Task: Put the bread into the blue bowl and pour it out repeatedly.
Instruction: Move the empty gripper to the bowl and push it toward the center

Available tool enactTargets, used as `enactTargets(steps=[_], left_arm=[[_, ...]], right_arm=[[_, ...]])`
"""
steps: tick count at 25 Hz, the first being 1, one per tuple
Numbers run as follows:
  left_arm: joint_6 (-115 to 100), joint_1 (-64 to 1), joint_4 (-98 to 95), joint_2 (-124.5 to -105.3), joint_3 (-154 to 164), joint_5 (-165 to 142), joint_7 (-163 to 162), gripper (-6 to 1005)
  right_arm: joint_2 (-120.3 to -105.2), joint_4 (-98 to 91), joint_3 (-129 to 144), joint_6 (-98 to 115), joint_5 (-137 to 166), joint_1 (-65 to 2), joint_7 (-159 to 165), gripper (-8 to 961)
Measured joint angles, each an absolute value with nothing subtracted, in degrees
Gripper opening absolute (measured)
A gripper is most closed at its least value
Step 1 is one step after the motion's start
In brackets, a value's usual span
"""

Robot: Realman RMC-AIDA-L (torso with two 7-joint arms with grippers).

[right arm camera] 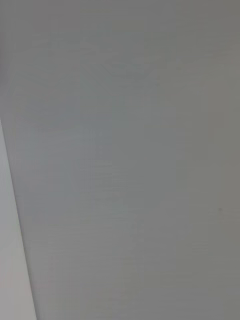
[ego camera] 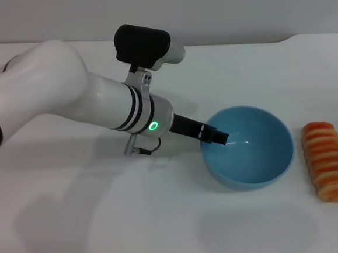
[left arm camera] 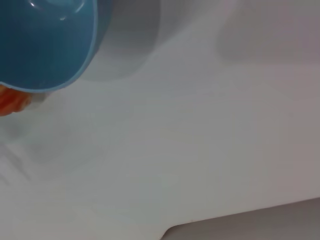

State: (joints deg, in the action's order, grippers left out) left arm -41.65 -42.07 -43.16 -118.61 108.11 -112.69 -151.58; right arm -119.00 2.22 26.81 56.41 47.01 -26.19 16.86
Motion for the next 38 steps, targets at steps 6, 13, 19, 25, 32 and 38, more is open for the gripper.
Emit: enactTargets(steps=[6,13,19,25,32,38], left_arm=[[-41.38,-42.10,-42.64,-118.59,108.44,-112.61,-151.52,614],[-40.90,-42.05,-42.55,-118.67,109.01,-112.59,-151.55,271],[-40.79,-42.11,-42.54,-118.43,109.00,-112.77,-151.94,90],[-42.30,-43.42,-43.40,-117.96,108.39,-113.36,-150.92,25],[-42.54,-48.43,-43.72,-117.88,101.41,-126.71,-151.73,-2],[-38.73,-51.09,-42.08,-118.02,99.31,-137.22,-158.01,-1]], right_arm=[[-119.01,2.50,26.80,56.41,47.01,-26.18,16.86,706],[-119.01,2.71,26.80,56.25,47.01,-26.21,17.26,706],[-119.06,2.89,26.81,55.10,47.01,-26.28,17.30,705],[-119.12,4.32,27.70,56.37,47.56,-26.41,17.41,705],[-118.51,3.37,27.82,56.95,57.44,-27.28,30.78,705],[-118.34,-12.61,27.80,56.62,82.10,-26.61,63.20,705]])
